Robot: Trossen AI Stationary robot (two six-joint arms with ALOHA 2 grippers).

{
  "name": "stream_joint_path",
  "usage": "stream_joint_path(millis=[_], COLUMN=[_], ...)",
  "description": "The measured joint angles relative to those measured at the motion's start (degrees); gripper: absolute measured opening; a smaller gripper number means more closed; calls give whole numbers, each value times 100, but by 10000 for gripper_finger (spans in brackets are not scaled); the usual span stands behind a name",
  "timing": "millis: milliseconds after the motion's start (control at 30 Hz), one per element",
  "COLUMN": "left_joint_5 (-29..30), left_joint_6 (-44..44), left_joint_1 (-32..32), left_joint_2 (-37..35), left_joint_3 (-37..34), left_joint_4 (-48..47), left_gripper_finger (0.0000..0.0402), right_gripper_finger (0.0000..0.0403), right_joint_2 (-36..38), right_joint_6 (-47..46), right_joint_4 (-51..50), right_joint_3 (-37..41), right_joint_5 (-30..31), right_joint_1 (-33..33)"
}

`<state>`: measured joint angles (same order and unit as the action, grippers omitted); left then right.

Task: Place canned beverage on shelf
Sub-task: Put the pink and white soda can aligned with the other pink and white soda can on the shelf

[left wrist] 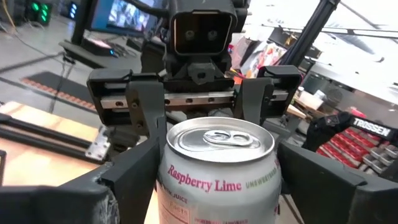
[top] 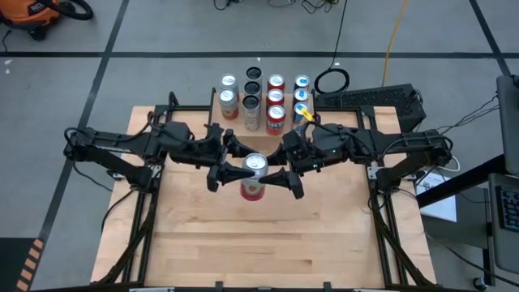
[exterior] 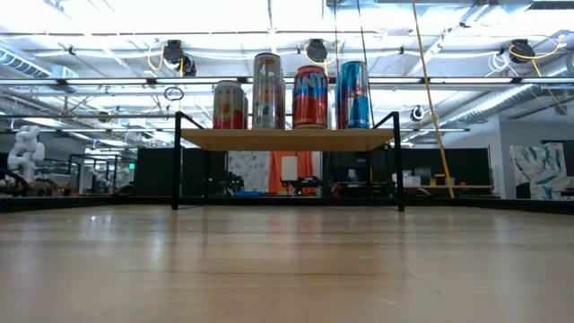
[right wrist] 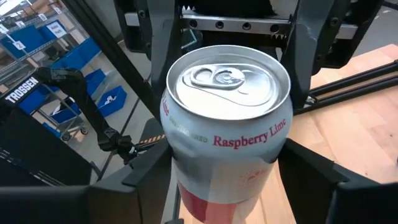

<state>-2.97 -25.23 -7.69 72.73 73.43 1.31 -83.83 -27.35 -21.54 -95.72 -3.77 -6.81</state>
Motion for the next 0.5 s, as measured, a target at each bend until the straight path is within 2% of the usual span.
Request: stream_joint_path(millis=[500], left_joint_5=[-277], left_joint_6=[-147], left_joint_1=[20], left_joint_2=[-2], left_joint_3=[2], left_joint_4=[-226], left_gripper_finger=[323], right_gripper_finger=[233], right_joint_2=[-30], right_joint_6=[-41], right_joint_4=[102], right_joint_3=[4], right_joint_5=[26], right_joint_1=[66])
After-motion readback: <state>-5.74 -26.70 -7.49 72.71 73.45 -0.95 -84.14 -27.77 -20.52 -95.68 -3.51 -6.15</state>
